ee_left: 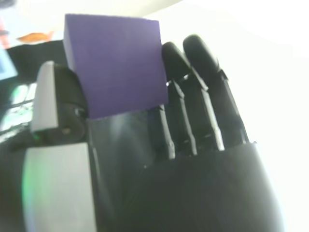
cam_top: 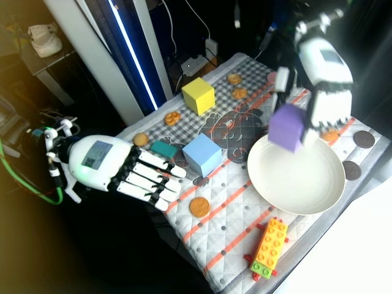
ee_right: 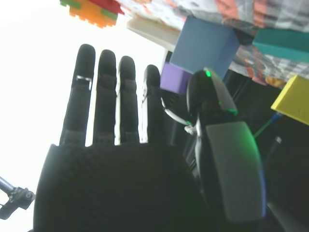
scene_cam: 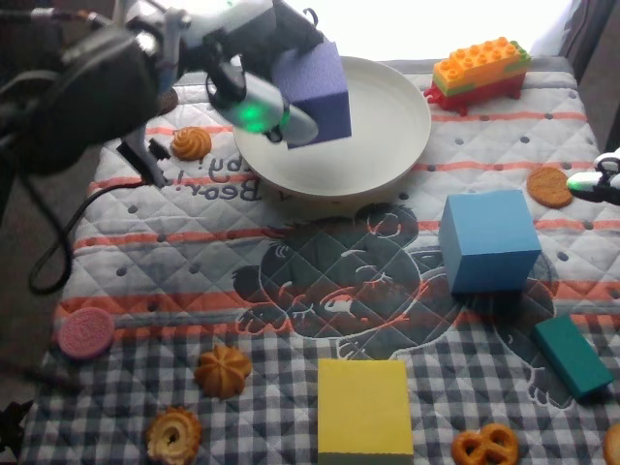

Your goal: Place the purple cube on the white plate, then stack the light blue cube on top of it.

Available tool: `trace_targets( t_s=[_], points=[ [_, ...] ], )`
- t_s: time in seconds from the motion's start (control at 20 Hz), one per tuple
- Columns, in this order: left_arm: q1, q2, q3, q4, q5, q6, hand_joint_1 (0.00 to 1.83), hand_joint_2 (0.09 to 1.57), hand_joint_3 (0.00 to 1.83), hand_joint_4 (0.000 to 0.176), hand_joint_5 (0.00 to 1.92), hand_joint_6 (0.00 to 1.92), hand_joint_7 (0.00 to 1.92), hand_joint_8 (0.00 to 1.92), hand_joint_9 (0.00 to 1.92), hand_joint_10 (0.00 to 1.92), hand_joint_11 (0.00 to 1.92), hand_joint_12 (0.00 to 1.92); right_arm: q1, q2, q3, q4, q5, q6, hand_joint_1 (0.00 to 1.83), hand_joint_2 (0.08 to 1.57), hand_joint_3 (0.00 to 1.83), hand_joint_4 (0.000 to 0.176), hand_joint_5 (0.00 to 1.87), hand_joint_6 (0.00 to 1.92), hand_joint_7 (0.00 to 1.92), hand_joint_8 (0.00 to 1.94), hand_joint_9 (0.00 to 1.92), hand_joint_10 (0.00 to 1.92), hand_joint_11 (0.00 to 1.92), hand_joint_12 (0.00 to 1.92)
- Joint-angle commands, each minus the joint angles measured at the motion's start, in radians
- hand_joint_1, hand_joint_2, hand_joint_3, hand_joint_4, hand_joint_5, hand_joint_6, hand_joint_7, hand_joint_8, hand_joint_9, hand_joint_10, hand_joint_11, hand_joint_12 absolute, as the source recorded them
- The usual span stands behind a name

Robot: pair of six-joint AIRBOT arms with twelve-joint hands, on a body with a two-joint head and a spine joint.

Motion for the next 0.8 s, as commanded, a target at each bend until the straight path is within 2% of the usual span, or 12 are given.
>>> trace_targets(
  t_s=[0.0,0.1,0.15,0.2,0.25,0.3,0.4,0.5,0.55,0.6,0.65,0.75],
  points=[
    [-0.017,-0.007,0.021,-0.006,-0.055,-0.002,1.25,1.14,0.01,0.0,0.98,0.71,0.9,1.35,0.84,0.87,0.51,1.36,0.002,0.004,0.006,0.009,0.122,0.003,0.52,1.32,0.02,0.097,0.43,0.0,0.42,0.0,0.47,0.01,0.24,0.71],
    [-0.027,-0.046,0.075,-0.011,-0.023,-0.002,1.23,1.19,0.0,0.0,0.95,0.73,0.78,1.54,0.69,1.46,0.5,1.77,0.002,0.003,0.008,0.007,0.122,0.004,0.44,1.35,0.0,0.095,0.44,0.0,0.43,0.0,0.49,0.0,0.22,0.79],
    [-0.027,-0.056,0.086,-0.012,-0.018,-0.002,1.24,1.18,0.0,0.0,0.94,0.76,0.83,1.47,0.69,1.36,0.44,1.61,0.002,0.003,0.008,0.007,0.122,0.004,0.52,1.33,0.0,0.083,0.45,0.0,0.43,0.0,0.49,0.0,0.19,0.84],
    [-0.027,-0.062,0.092,-0.016,-0.015,-0.001,1.23,1.18,0.0,0.0,0.94,0.78,0.79,1.52,0.64,1.48,0.4,1.77,0.002,0.003,0.009,0.007,0.122,0.004,0.56,1.33,0.0,0.08,0.46,0.0,0.44,0.0,0.51,0.0,0.19,0.89],
    [-0.023,-0.07,0.101,-0.025,-0.011,-0.001,1.23,1.18,0.0,0.0,0.91,0.86,0.84,1.44,0.64,1.29,0.33,1.59,0.002,0.003,0.009,0.007,0.122,0.006,0.53,1.35,0.0,0.07,0.48,0.01,0.45,0.0,0.53,0.01,0.2,0.91],
    [-0.019,-0.079,0.111,-0.031,-0.006,-0.001,1.22,1.19,0.0,0.0,0.88,0.88,0.8,1.51,0.58,1.5,0.32,1.79,0.002,0.002,0.009,0.007,0.122,0.008,0.54,1.36,0.0,0.059,0.49,0.0,0.45,0.0,0.55,0.0,0.23,0.89],
    [-0.014,-0.088,0.123,-0.04,0.0,-0.001,1.22,1.2,0.0,0.0,0.88,0.88,0.8,1.51,0.55,1.55,0.29,1.82,0.002,0.001,0.01,0.007,0.122,0.009,0.53,1.36,0.0,0.058,0.5,0.0,0.46,0.0,0.55,0.0,0.25,0.86],
    [-0.011,-0.095,0.128,-0.042,0.002,-0.001,1.21,1.21,0.0,0.0,0.82,1.0,0.78,1.53,0.48,1.42,0.15,1.68,0.002,-0.001,0.011,0.007,0.122,0.011,0.55,1.36,0.0,0.048,0.51,0.0,0.46,0.0,0.55,0.0,0.27,0.8],
    [-0.01,-0.096,0.126,-0.042,0.003,0.0,1.04,1.18,0.0,0.051,0.85,1.14,0.65,1.05,0.46,1.21,0.1,1.55,0.002,-0.001,0.011,0.007,0.122,0.013,0.58,1.36,0.0,0.05,0.51,0.0,0.46,0.0,0.54,0.0,0.27,0.74],
    [-0.01,-0.097,0.126,-0.042,0.003,0.007,0.99,1.08,0.0,0.08,0.54,0.44,0.61,0.83,0.43,1.17,0.05,1.57,0.002,-0.001,0.011,0.007,0.122,0.015,0.6,1.36,0.0,0.056,0.51,0.0,0.46,0.0,0.53,0.0,0.29,0.68],
    [-0.01,-0.1,0.126,-0.042,0.003,0.018,0.98,1.03,0.0,0.095,0.46,0.13,0.61,0.71,0.42,1.14,0.04,1.56,0.002,-0.001,0.012,0.007,0.123,0.02,0.61,1.36,0.0,0.052,0.52,0.0,0.46,0.0,0.52,0.0,0.31,0.63],
    [-0.009,-0.101,0.125,-0.047,0.003,0.022,0.99,0.98,0.0,0.129,0.26,0.0,0.57,0.49,0.36,1.02,0.0,1.51,0.001,0.0,0.013,0.007,0.123,0.027,0.63,1.36,0.0,0.042,0.53,0.0,0.47,0.0,0.52,0.0,0.34,0.56]
  ],
)
